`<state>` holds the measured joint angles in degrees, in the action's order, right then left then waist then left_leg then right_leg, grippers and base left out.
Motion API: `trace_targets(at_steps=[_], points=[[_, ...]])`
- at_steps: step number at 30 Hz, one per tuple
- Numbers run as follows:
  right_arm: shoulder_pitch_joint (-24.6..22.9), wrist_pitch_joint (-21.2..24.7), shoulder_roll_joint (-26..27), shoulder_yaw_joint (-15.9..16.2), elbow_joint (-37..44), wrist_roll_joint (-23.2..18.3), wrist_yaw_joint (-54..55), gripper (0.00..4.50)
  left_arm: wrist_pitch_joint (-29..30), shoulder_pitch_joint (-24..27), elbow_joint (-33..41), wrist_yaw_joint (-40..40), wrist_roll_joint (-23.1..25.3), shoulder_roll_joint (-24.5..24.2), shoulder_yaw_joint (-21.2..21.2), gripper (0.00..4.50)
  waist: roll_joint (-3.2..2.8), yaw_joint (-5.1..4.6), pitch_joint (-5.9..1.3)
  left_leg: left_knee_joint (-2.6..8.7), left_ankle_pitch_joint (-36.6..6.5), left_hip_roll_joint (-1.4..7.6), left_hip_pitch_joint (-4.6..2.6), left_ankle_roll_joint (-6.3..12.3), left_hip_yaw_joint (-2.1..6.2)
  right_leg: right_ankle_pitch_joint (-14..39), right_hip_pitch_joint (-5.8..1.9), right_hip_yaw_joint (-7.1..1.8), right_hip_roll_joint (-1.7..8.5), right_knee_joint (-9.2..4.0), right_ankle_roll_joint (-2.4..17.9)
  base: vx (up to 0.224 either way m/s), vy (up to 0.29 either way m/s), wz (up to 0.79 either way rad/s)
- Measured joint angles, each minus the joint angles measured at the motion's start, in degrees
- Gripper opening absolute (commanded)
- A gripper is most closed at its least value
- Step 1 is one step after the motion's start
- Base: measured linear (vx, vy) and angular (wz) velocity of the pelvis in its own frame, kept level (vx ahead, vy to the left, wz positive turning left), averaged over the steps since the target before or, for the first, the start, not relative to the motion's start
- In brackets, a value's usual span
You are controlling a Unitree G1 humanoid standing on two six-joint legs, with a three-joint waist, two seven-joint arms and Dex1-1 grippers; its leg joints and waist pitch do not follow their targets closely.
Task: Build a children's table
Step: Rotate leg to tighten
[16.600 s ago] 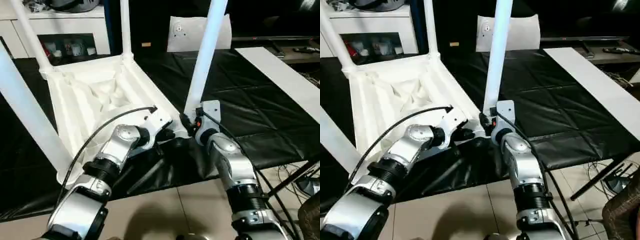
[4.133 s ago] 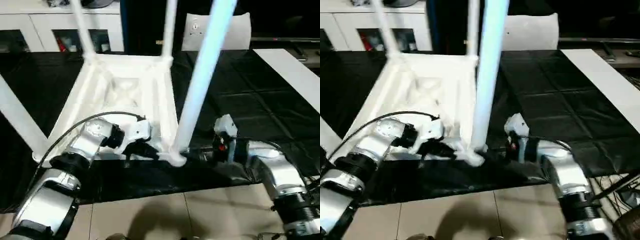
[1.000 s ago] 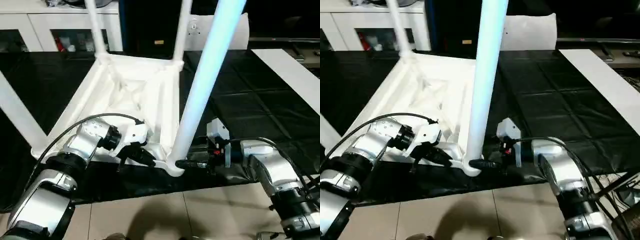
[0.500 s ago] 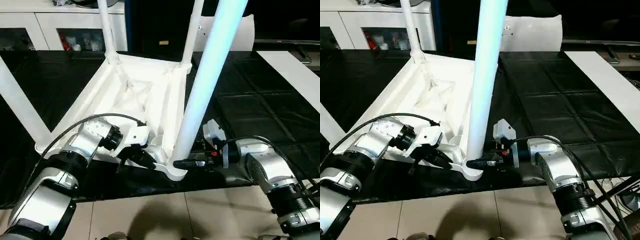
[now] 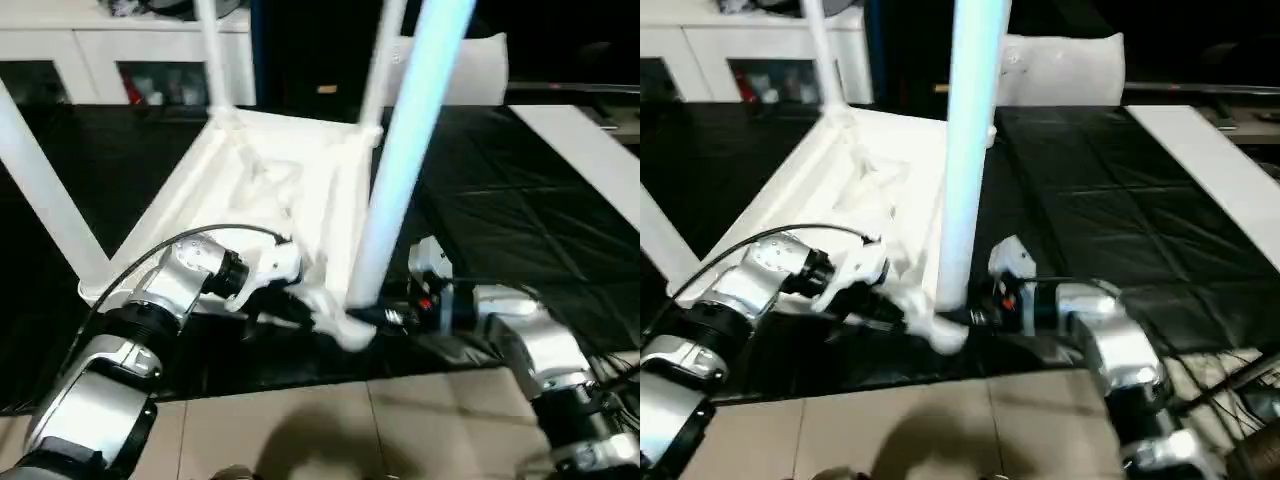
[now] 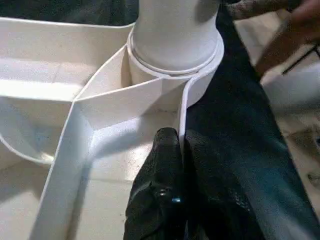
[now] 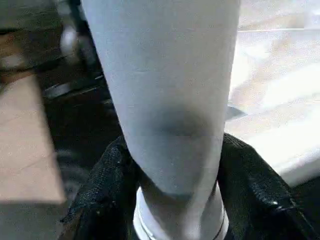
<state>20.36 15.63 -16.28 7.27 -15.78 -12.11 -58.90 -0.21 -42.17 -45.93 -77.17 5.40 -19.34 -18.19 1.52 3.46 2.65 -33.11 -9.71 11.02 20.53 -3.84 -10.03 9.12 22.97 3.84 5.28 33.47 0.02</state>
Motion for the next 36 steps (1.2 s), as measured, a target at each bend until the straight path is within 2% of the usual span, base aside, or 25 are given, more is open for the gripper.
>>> trace_targets(at_steps=[1,3,5,8,10,13,15,17,20,21,25,28,30,31,33,36], points=[[0.0,0.2,0.6,-0.3,0.0,0.5,1.7,1.94,0.9,0.2,0.2,1.1,0.1,0.3,0.3,0.0,0.0,-0.33,0.0,-0.02,0.0,0.0,-0.02,-0.01,0.0,0.0,-0.02,0.0,0.0,-0.05,0.0,0.0,0.0,0.0],[0.0,1.8,5.6,-3.2,-0.3,2.8,12.9,1.93,5.4,0.8,0.8,9.0,0.7,3.3,2.6,0.0,-0.06,-1.84,-0.02,-0.06,0.0,-0.02,-0.15,-0.01,0.05,0.0,-0.13,0.09,0.0,-0.37,0.0,0.0,0.0,0.0],[0.4,2.6,8.1,-4.7,-0.7,4.0,19.8,1.93,8.1,0.8,1.0,14.0,0.9,5.7,3.6,0.0,-0.1,-2.71,-0.03,-0.21,0.0,-0.07,-0.13,-0.01,0.15,0.1,-0.15,0.26,0.07,-0.62,-0.1,0.0,0.0,0.0],[3.8,3.8,13.0,-7.5,-3.9,6.2,32.2,1.93,12.4,0.8,1.0,24.0,1.0,10.6,5.9,0.0,-0.23,-4.73,0.05,-0.39,0.0,-0.01,0.24,0.01,0.49,0.1,-0.25,0.9,0.12,-1.54,-0.1,-0.015,0.018,-0.04],[5.6,3.8,15.3,-8.6,-5.8,7.1,37.9,1.93,14.2,0.4,1.0,28.7,1.1,12.5,6.3,0.0,-0.42,-5.36,0.05,-0.41,0.0,0.05,0.55,0.02,0.72,0.0,-0.27,1.56,0.27,-2.17,-0.1,0.0,0.0,0.0],[7.0,3.2,18.0,-9.9,-7.5,7.8,43.3,1.93,15.1,0.2,1.1,32.2,1.2,13.6,6.6,0.0,-0.51,-6.21,0.06,-0.39,0.0,-0.01,0.7,0.07,0.82,0.0,-0.27,1.61,0.27,-2.49,0.0,0.0,0.0,0.0],[7.0,2.7,18.4,-10.1,-7.6,8.2,44.0,1.93,15.1,0.2,1.3,32.6,1.3,13.8,6.6,0.0,-0.52,-6.21,0.07,-0.38,-0.1,-0.04,0.73,0.12,0.79,0.0,-0.24,1.51,0.27,-2.48,0.0,0.0,0.0,0.0],[6.8,2.4,18.4,-10.1,-7.3,8.2,43.9,2.49,14.9,0.2,1.5,32.2,1.6,13.6,6.5,0.0,-0.51,-6.13,0.06,-0.34,-0.1,-0.04,0.76,0.13,0.75,0.0,-0.17,1.46,0.26,-2.43,0.1,0.0,0.0,0.0],[6.1,1.8,19.1,-10.0,-6.4,8.0,43.3,2.73,13.7,0.4,2.2,30.5,2.2,12.5,5.9,0.0,-0.51,-6.03,0.06,-0.2,-0.1,-0.03,0.73,0.13,0.68,-0.5,-0.06,1.43,0.24,-2.33,0.6,0.0,0.0,0.0],[5.6,1.6,18.9,-9.7,-5.9,8.0,42.5,2.99,13.0,0.7,2.7,29.7,2.2,11.9,5.6,0.0,-0.51,-6.03,0.06,-0.15,-0.1,-0.01,0.73,0.13,0.66,-0.6,-0.01,1.43,0.24,-2.32,0.6,0.0,0.0,0.0],[3.0,0.2,17.0,-8.4,-3.3,6.9,37.2,3.14,10.1,1.5,3.3,26.0,1.3,9.8,4.7,0.0,-0.5,-5.74,0.06,0.04,-0.1,0.09,0.7,0.12,0.62,-1.1,0.12,1.45,0.16,-2.15,0.7,0.0,0.0,0.0],[0.3,-0.3,12.6,-6.8,-0.3,5.0,30.6,3.5,7.1,1.5,3.1,22.2,1.0,7.6,4.0,0.0,-0.51,-4.56,0.07,0.26,-0.1,0.16,0.63,0.11,0.49,-1.2,0.23,1.47,0.11,-1.86,0.7,0.017,-0.015,0.02],[-1.9,-1.0,9.2,-5.8,2.2,3.8,24.9,3.54,3.6,1.6,2.6,18.0,0.9,5.4,3.7,0.0,-0.49,-3.98,0.08,0.28,-0.1,0.21,0.65,0.09,0.41,-1.2,0.42,1.49,0.1,-1.38,0.7,0.0,0.0,0.0],[-2.9,-1.2,7.7,-5.4,3.2,3.3,22.6,3.82,2.3,1.6,2.4,16.3,0.9,4.5,3.6,0.0,-0.48,-3.46,0.08,0.37,-0.1,0.26,0.64,0.08,0.39,-1.2,0.44,1.5,0.05,-1.3,0.7,0.0,0.0,0.0],[-4.8,-1.3,4.5,-4.4,5.6,2.6,17.7,3.94,-0.4,1.6,2.3,13.0,0.8,2.6,3.1,0.0,-0.49,-2.39,0.08,0.54,-0.1,0.42,0.65,0.06,0.34,-1.2,0.49,1.62,-0.05,-1.26,0.7,0.0,0.0,0.0],[-6.6,-1.3,1.6,-4.2,8.5,1.4,13.5,4.25,-3.4,1.4,1.8,10.4,0.8,1.2,2.3,0.0,-0.49,-1.32,0.08,0.55,-0.1,0.51,0.67,-0.02,0.29,-1.2,0.53,1.62,-0.09,-1.23,0.7,0.0,0.0,0.0]])
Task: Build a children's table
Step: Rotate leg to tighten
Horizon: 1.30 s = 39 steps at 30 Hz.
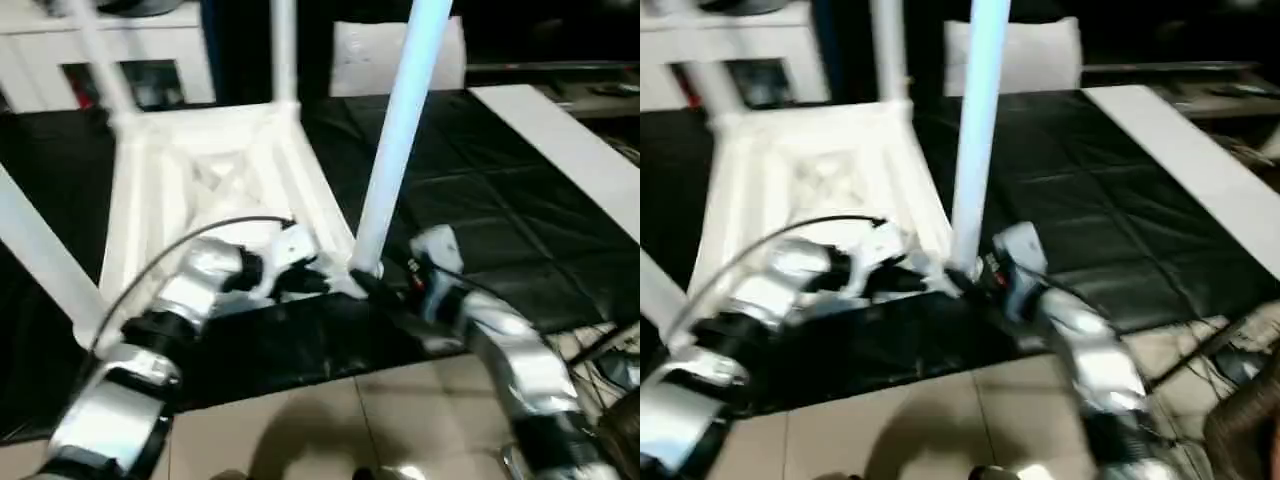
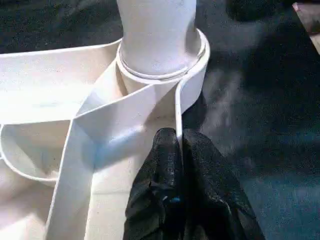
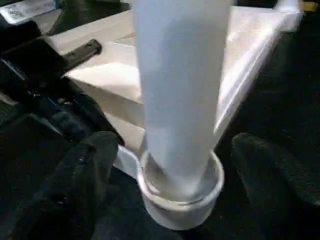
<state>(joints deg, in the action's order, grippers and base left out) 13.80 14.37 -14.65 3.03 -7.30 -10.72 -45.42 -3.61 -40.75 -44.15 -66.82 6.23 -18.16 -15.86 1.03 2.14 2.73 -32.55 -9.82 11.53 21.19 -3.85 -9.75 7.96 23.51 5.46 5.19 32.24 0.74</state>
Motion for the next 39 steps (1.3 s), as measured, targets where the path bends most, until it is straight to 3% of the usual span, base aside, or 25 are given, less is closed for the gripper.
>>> trace_targets(at_steps=[5,10,12,13,14,16,17,22,25,29,31,32,33,34,35,36,37,38,39], points=[[-5.8,2.6,-5.0,-0.5,6.5,-3.1,-4.1,4.44,-4.8,-1.1,-3.7,-4.1,-0.9,-2.5,-0.1,0.0,0.03,0.41,0.0,-0.04,-0.1,-0.01,-0.12,-0.1,-0.05,0.0,-0.06,-0.08,0.05,-0.02,0.0,0.0,0.0,0.0],[-9.9,4.2,-5.0,-0.9,11.2,-4.9,-4.2,4.44,-4.5,-1.4,-5.0,-4.9,-1.3,-3.1,0.6,0.0,0.02,0.34,0.01,-0.07,-0.1,0.03,-0.17,-0.15,-0.02,0.1,-0.05,-0.07,0.04,0.0,-0.2,0.0,0.0,0.0],[-10.5,4.2,-3.5,-2.5,13.5,-5.8,-2.5,4.5,-2.5,-1.1,-4.8,-5.6,-2.7,-3.0,1.9,0.55,0.02,0.18,0.01,-0.1,-0.1,0.05,-0.15,-0.16,0.0,0.1,-0.03,-0.08,0.05,0.0,-0.2,0.0,0.0,0.0],[-11.1,4.3,-2.6,-3.2,14.8,-6.3,-1.0,4.5,-1.7,-0.4,-4.1,-5.7,-4.3,-2.7,2.9,0.55,0.02,0.19,0.02,-0.1,-0.1,0.05,-0.16,-0.17,-0.01,0.1,-0.03,-0.09,0.05,0.0,-0.2,0.0,0.0,0.0],[-11.9,6.4,-1.1,-4.3,17.0,-7.0,2.2,4.5,-1.2,0.7,-1.7,-5.7,-8.0,-1.6,5.7,0.55,0.05,0.23,0.03,-0.08,-0.1,0.05,-0.16,-0.18,-0.01,0.0,-0.04,-0.09,0.05,0.0,0.0,0.0,0.0,0.0],[-11.9,8.7,-0.6,-4.3,18.4,-7.5,4.5,4.5,-1.2,0.6,0.8,-5.6,-10.8,-0.9,7.3,0.65,0.04,0.42,0.0,-0.08,-0.1,0.05,-0.19,-0.19,-0.01,0.0,-0.07,-0.09,0.05,0.0,0.1,0.0,0.0,0.0],[-12.1,10.0,-0.6,-4.3,19.6,-7.6,5.8,4.5,-0.4,0.7,2.5,-4.1,-11.5,-0.9,8.4,0.89,0.02,0.39,-0.01,-0.07,-0.1,0.05,-0.23,-0.19,-0.02,0.0,-0.09,-0.09,0.05,0.01,0.1,0.0,0.0,0.0],[-15.0,10.6,1.7,-3.7,22.4,-6.7,10.0,4.5,3.6,4.8,9.0,2.3,-13.9,-0.7,12.3,1.21,0.04,-0.1,-0.02,-0.03,-0.1,0.08,-0.32,-0.21,-0.03,0.2,-0.12,-0.09,0.02,0.02,-0.3,0.0,0.0,0.0],[-16.9,11.2,5.1,-4.2,24.9,-6.7,14.3,4.5,10.1,10.9,18.5,8.3,-16.1,0.6,15.9,1.43,-0.02,-0.38,-0.01,-0.03,-0.1,0.12,-0.32,-0.23,-0.03,0.2,-0.11,-0.09,0.0,0.03,-0.3,0.0,0.0,0.0],[-18.7,12.0,4.9,-3.6,27.5,-6.3,16.7,4.5,16.7,20.7,33.7,18.5,-18.7,4.1,21.0,1.6,-0.21,-0.39,-0.03,-0.03,-0.1,0.12,-0.29,-0.3,0.05,0.2,-0.18,-0.01,-0.01,0.02,-0.3,0.0,0.0,0.0],[-19.6,11.9,4.9,-2.9,28.1,-5.3,17.4,4.5,18.1,25.8,41.2,24.2,-18.5,7.0,22.0,1.75,-0.8,-0.92,0.08,-0.22,-0.1,-0.14,0.77,-0.41,2.28,0.4,-1.0,1.81,0.22,-0.34,-0.4,-0.034,-0.038,0.38],[-19.9,11.9,5.0,-2.4,28.2,-5.0,17.6,4.5,18.2,28.1,43.7,26.1,-18.1,7.9,21.9,1.95,-1.09,-1.7,0.26,-0.4,0.0,-0.27,1.17,-0.5,3.97,0.7,-1.62,2.97,0.13,-0.33,-0.2,-0.019,-0.05,0.5],[-19.8,11.9,5.1,-1.8,28.2,-4.8,17.8,4.5,18.1,29.7,45.2,27.8,-17.0,8.3,22.0,1.95,-1.27,-2.06,0.38,-0.42,0.0,-0.3,1.25,-0.6,5.26,1.0,-1.89,3.49,-0.1,0.06,0.4,0.037,-0.095,0.56],[-19.8,11.8,5.5,-1.4,28.5,-4.6,18.0,4.5,17.7,31.9,47.6,29.8,-15.3,8.9,22.3,1.99,-1.1,-2.59,0.42,-0.4,0.2,-0.5,1.19,-0.89,6.44,1.7,-2.0,3.39,-0.68,1.13,1.5,0.039,-0.145,0.63],[-19.9,11.8,5.7,-1.2,28.7,-4.6,18.2,4.5,17.4,34.1,49.3,32.0,-13.7,9.8,22.8,1.99,-1.14,-3.02,0.61,-0.38,0.5,-0.73,1.12,-1.46,8.29,3.3,-2.02,3.1,-1.65,3.04,4.1,0.039,-0.145,0.63],[-19.9,11.8,5.7,-1.1,28.7,-4.6,18.4,4.5,17.9,35.4,51.0,34.2,-12.6,10.5,22.8,2.05,-0.64,-3.1,0.68,-0.33,0.7,-1.04,1.12,-1.88,9.38,4.4,-1.98,2.76,-2.21,4.37,5.6,-0.017,-0.204,0.72],[-19.9,11.8,5.6,-1.1,28.7,-4.5,18.7,4.5,18.5,36.8,52.8,36.1,-11.9,11.3,22.8,2.16,0.3,-2.9,0.7,-0.06,0.7,-1.43,1.06,-1.89,9.97,5.5,-1.92,2.47,-2.25,5.6,5.4,-0.065,-0.237,0.76],[-19.7,11.7,5.0,-1.3,28.9,-4.5,18.9,4.5,19.5,38.2,55.2,38.5,-10.9,12.3,22.3,2.29,1.71,-1.72,0.46,-2.32,-0.4,-1.6,1.2,-0.89,9.45,6.3,-1.51,3.61,-1.85,5.95,2.8,-0.065,-0.237,0.76],[-19.7,11.8,4.6,-1.5,28.6,-4.5,19.0,4.5,20.2,39.5,56.3,39.9,-10.5,13.1,21.6,2.37,1.98,-1.05,0.84,-7.25,-2.0,-1.27,1.7,0.12,7.75,6.4,-1.58,4.76,-1.35,5.89,2.9,-0.064,-0.193,0.43]])
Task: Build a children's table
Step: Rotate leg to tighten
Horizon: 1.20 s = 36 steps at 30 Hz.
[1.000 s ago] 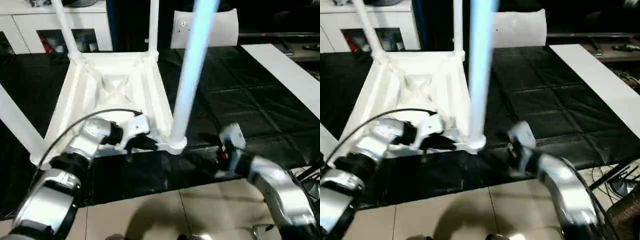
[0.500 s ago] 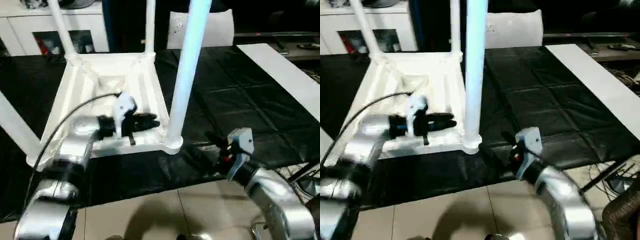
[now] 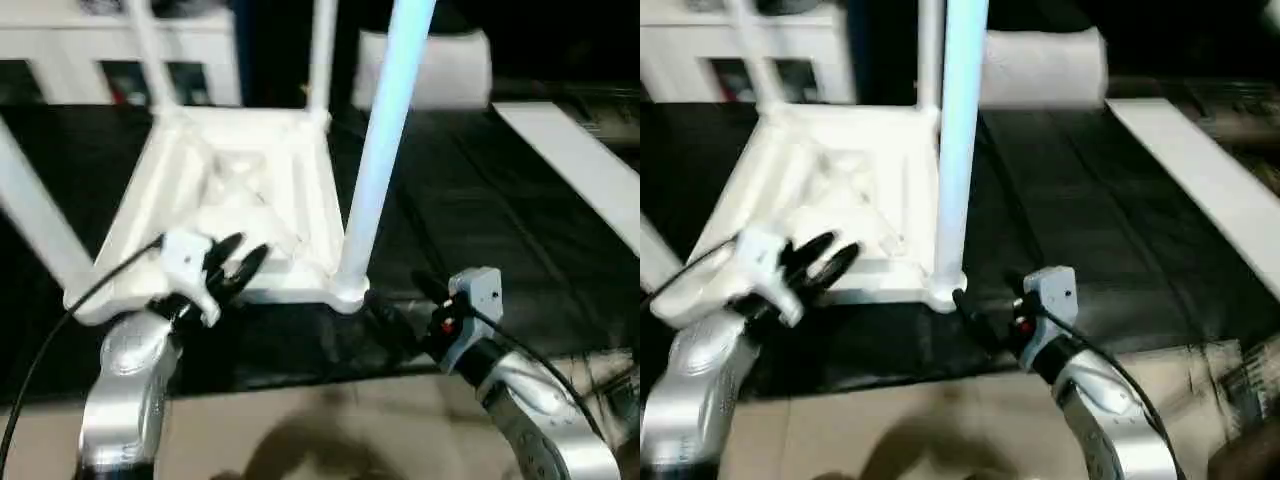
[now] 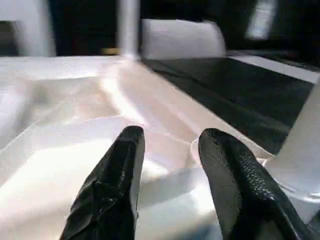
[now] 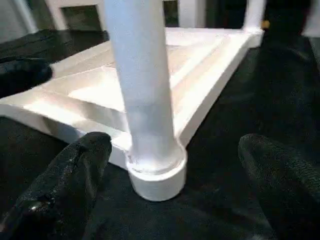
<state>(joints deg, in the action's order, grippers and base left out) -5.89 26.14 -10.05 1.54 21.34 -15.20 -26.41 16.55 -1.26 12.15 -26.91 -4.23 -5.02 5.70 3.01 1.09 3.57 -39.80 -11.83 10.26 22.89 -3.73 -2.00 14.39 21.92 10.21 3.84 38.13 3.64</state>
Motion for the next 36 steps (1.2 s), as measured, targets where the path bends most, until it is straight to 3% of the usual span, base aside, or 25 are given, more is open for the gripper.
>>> trace_targets(at_steps=[1,2,3,4,5,6,7,8,9,11,12,16,18,22,25,30,36], points=[[0.1,0.0,-0.4,0.1,0.0,0.1,0.0,4.5,0.5,1.4,0.8,0.9,0.4,0.1,-0.9,2.4,-0.25,0.13,-0.02,-4.24,-0.3,-0.65,0.72,0.45,-2.05,0.0,-0.38,1.48,0.86,-0.43,-0.1,0.01,-0.129,0.38],[-0.1,-0.1,-0.6,0.1,-0.1,0.2,0.0,4.5,0.9,2.0,1.1,2.7,1.3,0.4,-1.5,2.42,-0.11,0.2,-0.05,-4.33,-1.6,-2.13,-0.33,1.24,-4.24,0.0,-0.31,2.73,1.51,-1.33,-0.2,0.01,-0.129,0.38],[-0.2,-0.2,-0.9,0.2,-0.1,0.4,-0.1,4.5,1.3,1.5,1.6,4.0,1.9,0.7,-1.9,2.42,-0.48,0.49,-0.28,-3.27,-3.1,-3.49,-1.07,2.32,-4.8,-0.3,0.1,2.75,1.6,-1.49,-0.4,0.027,-0.104,0.73],[-0.2,-0.3,-1.2,0.2,-0.2,0.6,-0.1,4.5,1.5,1.3,2.1,4.8,2.2,1.1,-2.1,2.49,-0.37,0.75,-0.22,-2.97,-3.8,-3.99,-1.35,3.36,-4.74,-0.5,0.33,2.79,1.6,-1.53,-0.4,-0.04,-0.097,0.65],[-0.2,-0.3,-1.4,0.2,-0.7,0.8,-0.2,4.5,1.6,2.1,3.0,6.0,2.9,1.7,-2.2,2.66,-0.32,2.0,-0.15,-1.46,-5.1,-3.88,-2.7,3.58,-4.43,-1.1,0.29,2.32,1.32,-1.56,0.6,-0.04,-0.097,0.65],[-0.2,-0.3,-1.3,0.2,-0.7,0.8,-0.2,4.5,1.5,3.1,3.3,6.4,3.2,1.9,-2.1,2.76,-0.6,2.64,-0.07,0.74,-5.6,-3.44,-3.94,3.18,-4.4,-1.2,0.02,2.2,1.19,-1.69,0.7,-0.052,-0.053,0.22],[-0.2,-0.5,-1.3,0.4,-0.9,0.8,-0.3,4.5,1.4,4.0,3.5,6.7,3.4,2.0,-1.9,2.8,-0.95,2.99,-0.1,1.92,-5.5,-2.87,-4.46,1.71,-4.79,-1.6,-0.38,2.22,0.9,-2.42,0.7,0.0,0.0,0.0],[-0.2,-0.6,-1.4,0.8,-1.0,0.8,-0.5,4.5,1.2,4.8,3.7,7.0,3.3,2.1,-1.6,2.79,-1.26,2.9,-0.12,2.56,-5.0,-2.13,-5.02,1.54,-5.07,-2.0,-1.0,1.93,0.17,-3.53,0.5,0.0,0.0,0.0],[-0.2,-0.8,-1.6,1.1,-1.1,0.8,-1.1,4.5,0.9,5.5,4.4,7.3,3.3,2.0,-0.8,2.84,-1.13,2.71,-0.15,2.75,-4.6,-1.15,-5.02,1.2,-5.76,-2.5,-1.52,1.33,-0.71,-4.4,0.4,-0.025,-0.021,0.37],[0.0,-1.4,-2.3,1.2,-1.1,0.3,-2.1,4.5,0.4,6.3,5.7,8.6,3.3,2.3,0.1,3.14,0.0,2.59,-0.37,2.9,-4.5,-0.57,-5.1,0.66,-7.47,-2.8,-1.46,0.38,-0.66,-3.87,0.3,-0.031,-0.024,0.37],[0.2,-1.6,-2.5,1.2,-1.1,-0.1,-2.3,4.5,0.4,6.6,6.1,9.1,3.2,2.4,0.3,3.2,0.2,2.51,-0.36,3.17,-4.4,-0.6,-5.28,0.49,-7.92,-2.8,-1.45,0.04,-0.65,-3.89,0.4,0.0,0.0,0.0],[0.4,-1.8,-3.7,1.1,-2.0,-0.5,-3.7,4.5,0.8,8.0,8.1,11.4,2.9,2.7,0.5,3.58,0.94,1.82,-0.05,3.81,-4.3,-0.8,-5.53,0.6,-8.05,-2.9,-1.7,-0.01,-0.66,-4.89,0.1,-0.027,0.0,-0.03],[1.7,-1.9,-4.2,1.1,-3.1,-0.6,-4.5,4.5,1.1,9.1,8.1,14.1,3.2,3.6,2.5,3.69,1.23,0.6,-0.03,3.99,-4.3,-0.67,-5.64,0.6,-8.01,-3.0,-2.06,0.27,-0.69,-5.47,-0.1,0.0,0.0,0.0],[2.0,-1.9,-5.3,1.2,-4.1,-1.1,-6.2,4.5,1.2,9.8,8.0,18.1,3.5,4.1,7.0,3.75,1.33,-0.21,-0.1,3.97,-4.3,-0.74,-5.43,0.61,-7.94,-3.2,-2.21,0.25,-0.69,-5.98,-0.3,0.0,0.0,0.0],[2.3,-1.7,-6.8,1.4,-4.0,-3.1,-9.5,4.5,1.4,10.1,8.2,20.6,3.9,4.2,8.9,3.75,1.44,-0.09,-0.22,3.97,-4.3,-0.86,-5.09,0.99,-7.94,-3.3,-1.99,-0.01,-0.68,-6.01,-0.5,0.02,0.006,0.02],[5.0,-0.3,-6.9,2.3,-4.0,-7.0,-13.7,4.5,1.4,9.5,9.7,22.2,3.9,3.2,10.3,3.75,2.5,0.73,-0.79,3.82,-4.3,-1.06,-4.35,1.83,-8.05,-2.8,-0.76,-0.52,-0.58,-4.85,-0.1,0.063,0.002,0.02],[7.9,-0.5,-4.8,2.8,-5.9,-8.2,-14.1,4.5,2.2,9.1,10.7,22.2,3.7,2.1,10.4,3.75,3.45,1.57,-1.12,3.83,-4.3,-1.04,-4.32,1.79,-8.1,-2.3,-0.29,-0.8,-0.59,-3.86,0.2,0.0,0.0,0.0]])
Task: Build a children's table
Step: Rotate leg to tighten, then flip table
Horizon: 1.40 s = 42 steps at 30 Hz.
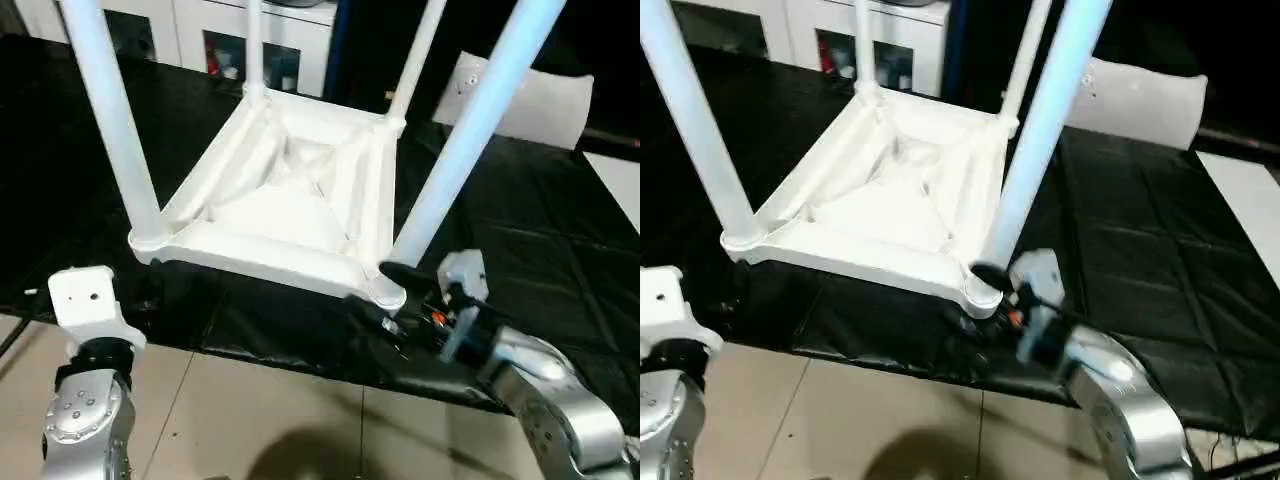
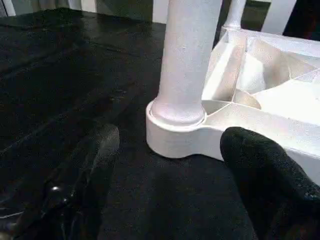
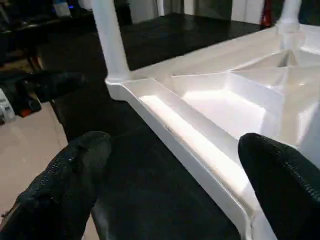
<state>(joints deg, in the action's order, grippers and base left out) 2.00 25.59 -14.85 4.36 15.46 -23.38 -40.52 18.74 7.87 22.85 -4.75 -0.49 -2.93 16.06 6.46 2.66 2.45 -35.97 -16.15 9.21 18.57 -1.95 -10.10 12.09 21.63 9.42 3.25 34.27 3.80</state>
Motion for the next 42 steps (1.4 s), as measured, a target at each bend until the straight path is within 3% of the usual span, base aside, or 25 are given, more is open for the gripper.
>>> trace_targets(at_steps=[6,15,20,27,36,42], points=[[1.5,-2.3,1.9,0.2,-4.0,1.3,3.4,4.5,0.1,-2.6,-0.6,-2.6,-1.9,-3.1,-0.2,3.75,-0.04,0.63,0.11,0.03,0.4,0.01,-0.48,-0.67,0.02,-0.2,-0.32,-0.01,0.0,0.07,-0.1,0.0,0.0,0.0],[3.3,-6.4,2.9,-6.5,-9.3,5.0,12.9,4.5,0.9,-11.0,-9.7,-7.7,-3.8,-8.4,-1.1,3.75,-0.48,0.92,0.43,0.07,0.8,-0.04,-0.44,-0.95,0.06,-0.5,-0.69,-0.14,0.0,-0.29,-0.3,0.0,0.0,0.0],[3.2,-7.7,2.4,-7.0,-9.5,5.6,13.8,4.5,0.8,-15.1,-15.2,-9.8,-5.0,-8.6,-2.0,3.75,-0.51,0.9,0.45,0.27,0.8,-0.06,-0.38,-0.97,0.06,-0.6,-0.56,-0.17,-0.02,-0.2,-0.2,0.0,0.0,0.0],[3.2,-7.7,2.4,-3.8,-9.6,6.1,11.5,4.5,-0.8,-17.7,-17.3,-14.9,-8.8,-9.0,-4.1,3.75,-0.5,0.61,0.44,0.39,1.0,-0.04,-0.4,-0.68,0.05,-0.5,-0.51,-0.17,-0.05,-0.16,-0.1,0.0,0.0,0.0],[4.8,-7.7,2.1,0.9,-10.0,6.3,7.5,4.5,-4.9,-23.7,-28.9,-13.1,-5.2,-11.2,-5.2,3.75,-0.3,0.94,0.49,0.39,1.0,-0.04,-0.39,-0.84,0.05,-0.5,-0.54,-0.17,-0.04,-0.19,-0.1,0.0,0.0,0.0],[4.8,-7.7,0.9,3.5,-10.0,7.5,5.1,4.5,-6.1,-26.8,-32.2,-10.6,-4.8,-10.1,-4.8,3.75,-0.27,0.91,0.49,0.4,1.1,-0.04,-0.31,-0.62,0.05,-0.6,-0.48,-0.17,-0.04,-0.18,0.0,0.0,0.0,0.0]])
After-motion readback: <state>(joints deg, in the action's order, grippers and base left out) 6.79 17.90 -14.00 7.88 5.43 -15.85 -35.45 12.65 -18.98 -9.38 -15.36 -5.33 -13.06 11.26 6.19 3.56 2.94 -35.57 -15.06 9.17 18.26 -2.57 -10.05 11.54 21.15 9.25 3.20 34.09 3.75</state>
